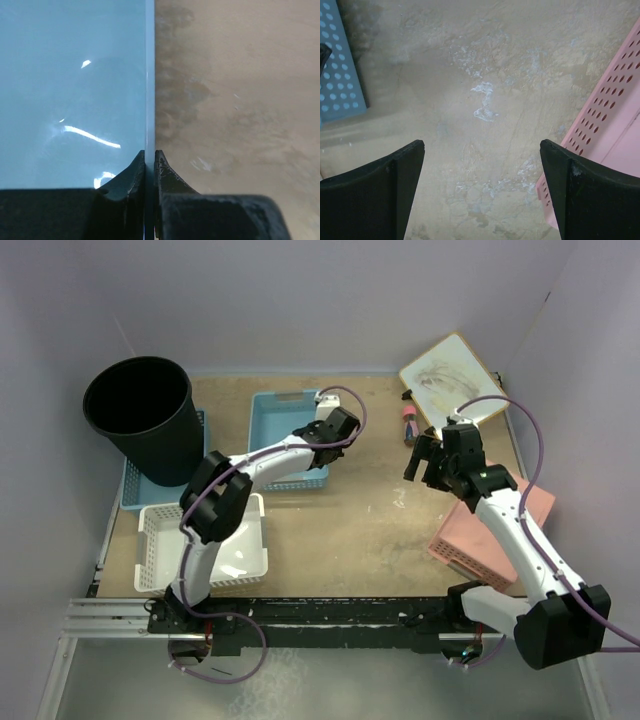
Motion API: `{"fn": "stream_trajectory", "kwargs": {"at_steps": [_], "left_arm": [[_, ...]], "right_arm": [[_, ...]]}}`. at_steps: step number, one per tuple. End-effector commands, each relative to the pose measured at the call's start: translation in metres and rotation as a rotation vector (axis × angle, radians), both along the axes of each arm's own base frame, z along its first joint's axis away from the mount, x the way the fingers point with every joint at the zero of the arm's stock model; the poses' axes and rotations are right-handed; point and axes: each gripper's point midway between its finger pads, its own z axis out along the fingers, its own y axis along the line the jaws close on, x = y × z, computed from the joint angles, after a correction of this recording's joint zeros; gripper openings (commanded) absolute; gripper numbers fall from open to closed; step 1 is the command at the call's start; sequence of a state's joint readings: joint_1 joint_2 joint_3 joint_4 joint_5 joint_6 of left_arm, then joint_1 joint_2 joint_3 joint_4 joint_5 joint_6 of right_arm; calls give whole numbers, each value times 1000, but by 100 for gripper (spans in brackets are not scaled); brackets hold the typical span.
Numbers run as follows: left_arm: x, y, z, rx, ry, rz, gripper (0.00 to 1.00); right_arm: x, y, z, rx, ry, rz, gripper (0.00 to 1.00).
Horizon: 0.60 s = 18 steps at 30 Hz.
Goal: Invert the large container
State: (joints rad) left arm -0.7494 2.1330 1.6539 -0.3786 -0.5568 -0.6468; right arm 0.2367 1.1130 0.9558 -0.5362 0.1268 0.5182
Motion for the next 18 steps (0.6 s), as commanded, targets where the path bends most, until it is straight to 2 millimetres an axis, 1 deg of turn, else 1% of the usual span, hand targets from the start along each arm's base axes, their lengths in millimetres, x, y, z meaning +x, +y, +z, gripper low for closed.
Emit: {"fn": "stream_trajectory", "kwargs": {"at_steps": [1, 2, 3, 5, 8, 10, 12, 13, 15, 16, 18], "left_arm": [[-29, -61, 109, -393, -85, -182, 0], [-37, -70, 132, -467, -92, -228, 0], [-44, -79, 151, -531, -91, -276, 0], [-55, -89, 189, -643, -114, -337, 0], [-72, -102, 236, -836, -139, -405, 0], [-84, -111, 256, -973, -134, -452, 0], [-97, -123, 270, -1123, -122, -543, 0], [-101, -128, 273, -1192, -101, -570, 0], [-104, -133, 271, -1312, -53, -598, 0], [-106, -133, 268, -1390, -14, -590, 0], [-109, -130, 265, -1515, 10, -595, 0]], "right_arm": [[19, -10, 39, -87, -101, 10, 100], [21, -16, 46, -121, -103, -2, 100], [25, -25, 56, -163, -116, -35, 100], [27, -37, 77, -208, -147, -81, 100], [26, -54, 102, -237, -195, -190, 100], [24, -57, 114, -216, -228, -237, 100], [26, -49, 122, -155, -275, -226, 100], [26, -46, 125, -132, -287, -221, 100], [24, -46, 129, -116, -306, -230, 100], [22, -47, 132, -111, -319, -232, 100], [19, -47, 134, -111, -336, -227, 100]]}}
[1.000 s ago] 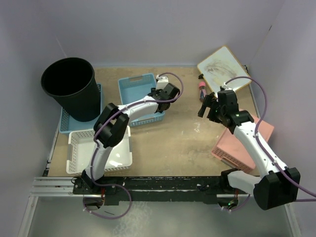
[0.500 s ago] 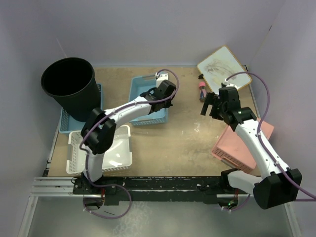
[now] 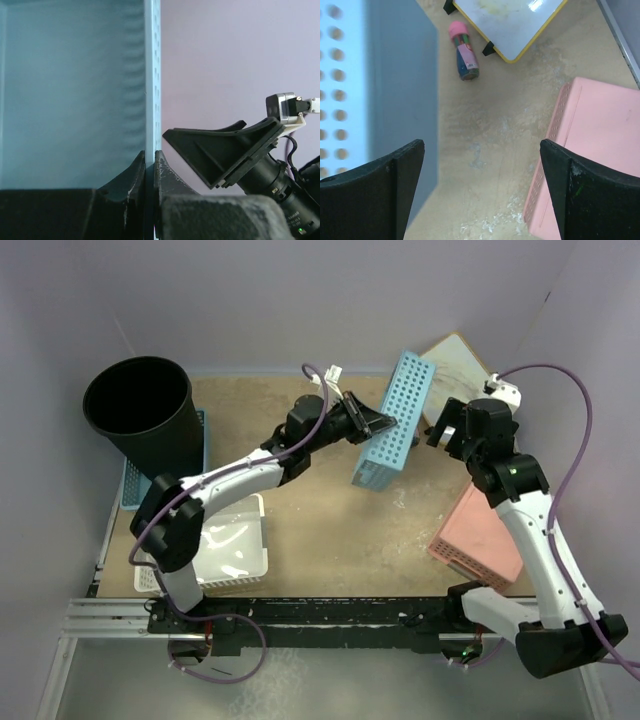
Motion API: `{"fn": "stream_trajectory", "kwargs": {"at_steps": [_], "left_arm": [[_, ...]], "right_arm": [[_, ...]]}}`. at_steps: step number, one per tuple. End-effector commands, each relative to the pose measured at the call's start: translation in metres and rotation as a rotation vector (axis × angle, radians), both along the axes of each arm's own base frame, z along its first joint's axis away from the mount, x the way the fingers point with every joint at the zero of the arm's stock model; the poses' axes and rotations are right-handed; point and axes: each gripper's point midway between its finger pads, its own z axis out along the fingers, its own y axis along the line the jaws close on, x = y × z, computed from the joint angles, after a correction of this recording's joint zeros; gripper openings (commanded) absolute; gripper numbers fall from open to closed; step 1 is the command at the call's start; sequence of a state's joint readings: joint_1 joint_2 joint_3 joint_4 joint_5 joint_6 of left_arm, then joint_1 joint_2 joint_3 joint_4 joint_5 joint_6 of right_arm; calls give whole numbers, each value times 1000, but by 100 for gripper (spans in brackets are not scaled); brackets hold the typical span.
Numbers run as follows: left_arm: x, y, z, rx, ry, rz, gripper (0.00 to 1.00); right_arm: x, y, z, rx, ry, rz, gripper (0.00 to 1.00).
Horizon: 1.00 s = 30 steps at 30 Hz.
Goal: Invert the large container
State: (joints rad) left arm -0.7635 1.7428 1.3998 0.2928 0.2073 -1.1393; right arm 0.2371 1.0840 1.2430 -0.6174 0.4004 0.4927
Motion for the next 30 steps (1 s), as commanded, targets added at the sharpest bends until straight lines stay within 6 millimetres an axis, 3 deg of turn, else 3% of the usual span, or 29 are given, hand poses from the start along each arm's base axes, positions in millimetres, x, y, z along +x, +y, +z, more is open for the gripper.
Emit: {"fn": "stream_trajectory", "kwargs": {"at_steps": [1, 7, 13, 17, 19, 23, 25, 28, 30], "left_arm": [[-20, -4, 20, -388, 91, -181, 0], [-35, 18, 4, -593, 173, -268, 0], [-20, 55, -43, -650, 262, -230, 0], [-21, 60, -72, -614, 298, -209, 0], [-22, 62, -86, -567, 304, -198, 5], [-16, 70, -119, -416, 315, -136, 12], [-7, 79, -161, -216, 347, -64, 16], [3, 115, -229, 217, 366, 83, 26], [7, 143, -247, 471, 350, 149, 32]], "right_arm": [[-5, -4, 18, 22, -79, -26, 100], [-12, -8, 11, 14, -71, -41, 100], [-6, 4, -6, 61, -62, -1, 100], [1, 17, -16, 93, -43, 47, 100], [2, 24, -21, 113, -33, 76, 100], [4, 31, -33, 132, -14, 105, 100], [3, 31, -38, 131, 0, 105, 100], [3, 37, -45, 133, 16, 142, 100], [4, 40, -49, 132, 22, 170, 100]]}}
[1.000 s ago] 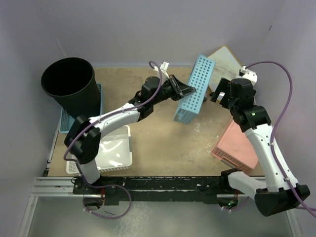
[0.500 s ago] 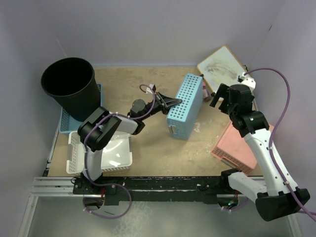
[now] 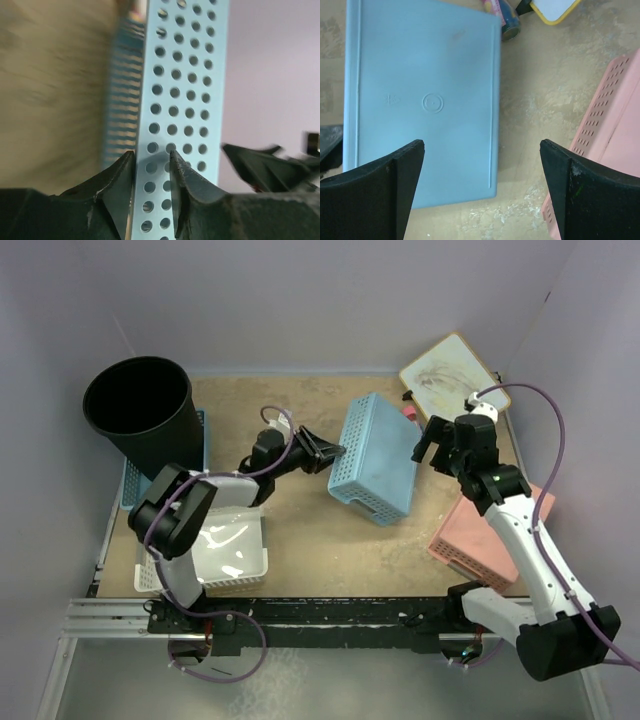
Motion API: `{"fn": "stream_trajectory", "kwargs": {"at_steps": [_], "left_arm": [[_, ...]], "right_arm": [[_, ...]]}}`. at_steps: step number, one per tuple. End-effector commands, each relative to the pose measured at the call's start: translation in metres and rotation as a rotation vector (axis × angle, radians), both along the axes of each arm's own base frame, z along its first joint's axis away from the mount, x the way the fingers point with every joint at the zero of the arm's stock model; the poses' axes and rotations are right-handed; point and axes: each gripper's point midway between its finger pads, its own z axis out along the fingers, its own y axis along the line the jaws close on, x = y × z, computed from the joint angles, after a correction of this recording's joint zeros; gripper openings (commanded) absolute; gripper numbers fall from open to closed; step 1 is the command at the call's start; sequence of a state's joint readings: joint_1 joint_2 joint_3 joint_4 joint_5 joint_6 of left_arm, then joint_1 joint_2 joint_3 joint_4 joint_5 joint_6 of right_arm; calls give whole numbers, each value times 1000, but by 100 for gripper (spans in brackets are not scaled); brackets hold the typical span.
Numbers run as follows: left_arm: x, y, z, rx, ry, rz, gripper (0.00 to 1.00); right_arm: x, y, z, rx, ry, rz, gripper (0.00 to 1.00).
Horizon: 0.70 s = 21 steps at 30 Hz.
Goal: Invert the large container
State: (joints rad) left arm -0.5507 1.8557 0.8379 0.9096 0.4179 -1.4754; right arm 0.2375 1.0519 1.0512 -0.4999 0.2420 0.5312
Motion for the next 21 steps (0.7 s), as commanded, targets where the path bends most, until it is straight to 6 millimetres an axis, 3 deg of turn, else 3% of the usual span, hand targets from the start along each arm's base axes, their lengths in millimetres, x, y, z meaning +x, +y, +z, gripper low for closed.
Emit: {"fn": "stream_trajectory", "kwargs": {"at_steps": [1, 4, 6, 10, 12, 15, 18, 21], "left_arm": [[-3, 69, -92, 732, 33, 18, 35], [2, 92, -81, 890, -4, 46, 43], [3, 104, -74, 956, -15, 65, 53], [5, 129, -54, 1080, -43, 117, 60], [6, 141, -33, 1118, -71, 161, 62], [3, 152, 9, 1112, -141, 230, 63], [-5, 163, 49, 1105, -200, 270, 64], [-19, 176, 80, 1127, -232, 284, 65]], "right_arm": [[8, 13, 2, 26, -35, 67, 100], [11, 18, -13, 21, 0, 101, 100], [13, 35, -28, 24, 29, 220, 99], [8, 54, -74, 31, 169, 361, 100], [-1, 59, -94, 54, 242, 392, 100], [3, 69, -107, 72, 253, 448, 99], [-4, 106, -118, 176, 288, 571, 99], [-5, 165, -116, 284, 255, 683, 99]]}}
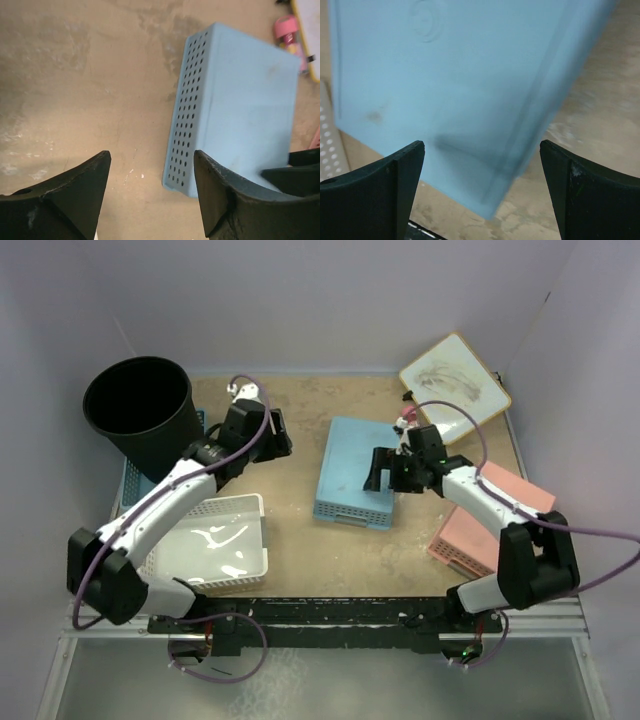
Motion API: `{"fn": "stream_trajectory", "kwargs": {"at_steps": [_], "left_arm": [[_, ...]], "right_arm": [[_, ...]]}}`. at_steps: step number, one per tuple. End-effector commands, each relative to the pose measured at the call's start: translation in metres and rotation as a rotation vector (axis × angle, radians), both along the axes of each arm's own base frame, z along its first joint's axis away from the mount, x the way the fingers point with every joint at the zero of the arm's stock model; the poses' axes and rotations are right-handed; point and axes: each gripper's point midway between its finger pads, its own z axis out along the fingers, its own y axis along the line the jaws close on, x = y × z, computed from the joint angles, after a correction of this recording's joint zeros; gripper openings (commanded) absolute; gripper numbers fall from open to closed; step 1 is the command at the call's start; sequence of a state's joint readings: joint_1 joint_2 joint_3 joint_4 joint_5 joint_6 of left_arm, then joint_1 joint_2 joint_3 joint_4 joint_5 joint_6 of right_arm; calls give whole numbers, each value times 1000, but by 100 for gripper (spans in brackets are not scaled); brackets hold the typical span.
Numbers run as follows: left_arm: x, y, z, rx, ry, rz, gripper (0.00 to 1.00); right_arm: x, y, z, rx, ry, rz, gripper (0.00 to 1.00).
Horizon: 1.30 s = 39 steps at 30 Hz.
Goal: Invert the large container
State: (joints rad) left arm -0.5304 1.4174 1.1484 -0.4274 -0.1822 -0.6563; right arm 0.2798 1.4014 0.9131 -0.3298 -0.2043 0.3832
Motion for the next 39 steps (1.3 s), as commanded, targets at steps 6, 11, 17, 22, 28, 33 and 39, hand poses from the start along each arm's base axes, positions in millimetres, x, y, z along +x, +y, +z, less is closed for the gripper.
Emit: {"fn": "stream_trajectory", "kwargs": {"at_steps": [6, 11, 17, 22, 28, 33, 39], "left_arm": [[-48, 65, 107, 93, -161, 89, 65], [-77, 92, 107, 130, -128, 141, 65], [-101, 105, 81, 152, -63, 154, 65], [-115, 92, 64, 179, -6, 115, 66], [-127, 55, 16, 271, 64, 93, 66], [-123, 37, -4, 244, 62, 182, 66], [-120, 38, -54, 301, 98, 238, 67]], "right_arm": [[41, 191, 40, 481, -98, 262, 99], [108, 257, 82, 711, -180, 282, 99], [109, 255, 72, 670, -168, 281, 100], [92, 226, 51, 523, -148, 261, 100], [94, 135, 52, 250, -196, 77, 100], [96, 42, 61, 255, -179, -133, 100], [82, -4, 85, 115, -274, -198, 100]]}}
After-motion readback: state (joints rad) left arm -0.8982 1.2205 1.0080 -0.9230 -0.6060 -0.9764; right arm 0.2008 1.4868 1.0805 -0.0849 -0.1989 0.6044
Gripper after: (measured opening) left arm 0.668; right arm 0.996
